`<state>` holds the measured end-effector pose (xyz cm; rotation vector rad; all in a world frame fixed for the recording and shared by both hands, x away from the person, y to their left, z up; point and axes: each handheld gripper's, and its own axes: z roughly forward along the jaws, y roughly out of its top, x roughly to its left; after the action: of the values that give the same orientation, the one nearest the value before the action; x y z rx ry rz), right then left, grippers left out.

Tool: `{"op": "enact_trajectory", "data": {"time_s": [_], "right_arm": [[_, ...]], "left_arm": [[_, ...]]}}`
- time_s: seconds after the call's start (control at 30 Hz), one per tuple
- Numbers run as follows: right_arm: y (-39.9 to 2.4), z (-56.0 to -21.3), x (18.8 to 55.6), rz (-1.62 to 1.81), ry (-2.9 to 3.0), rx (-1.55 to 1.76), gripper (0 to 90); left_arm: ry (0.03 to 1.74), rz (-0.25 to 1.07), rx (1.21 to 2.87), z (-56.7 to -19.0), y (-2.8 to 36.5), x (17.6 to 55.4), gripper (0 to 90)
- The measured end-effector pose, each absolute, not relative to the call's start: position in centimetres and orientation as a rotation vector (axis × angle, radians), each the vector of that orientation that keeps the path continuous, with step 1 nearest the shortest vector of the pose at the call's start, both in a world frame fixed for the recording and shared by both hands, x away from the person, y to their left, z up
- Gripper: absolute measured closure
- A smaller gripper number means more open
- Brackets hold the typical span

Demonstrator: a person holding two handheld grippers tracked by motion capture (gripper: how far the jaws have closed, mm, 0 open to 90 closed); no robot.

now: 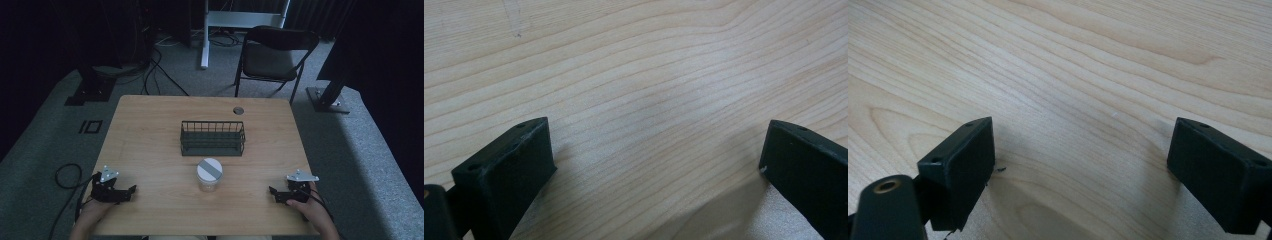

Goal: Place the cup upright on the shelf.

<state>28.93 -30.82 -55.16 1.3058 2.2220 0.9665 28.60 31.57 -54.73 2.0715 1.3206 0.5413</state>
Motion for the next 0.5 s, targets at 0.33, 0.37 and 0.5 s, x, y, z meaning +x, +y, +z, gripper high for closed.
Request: {"op": "enact_trajectory", "data": {"time_s": [0.33, 0.37, 0.5], "right_arm": [[-30.79, -55.16, 28.94, 0.963, 2.224, 1.301, 11.2], [-30.79, -55.16, 28.94, 0.963, 2.224, 1.300, 11.2], [-30.78, -55.17, 28.94, 0.963, 2.223, 1.300, 11.2]], "left_arm": [[1.319, 0.541, 2.073, -54.73, 31.56, 28.61, 1.1], [1.319, 0.541, 2.073, -54.73, 31.56, 28.60, 1.1], [1.319, 0.541, 2.073, -54.73, 31.57, 28.60, 1.1]]}}
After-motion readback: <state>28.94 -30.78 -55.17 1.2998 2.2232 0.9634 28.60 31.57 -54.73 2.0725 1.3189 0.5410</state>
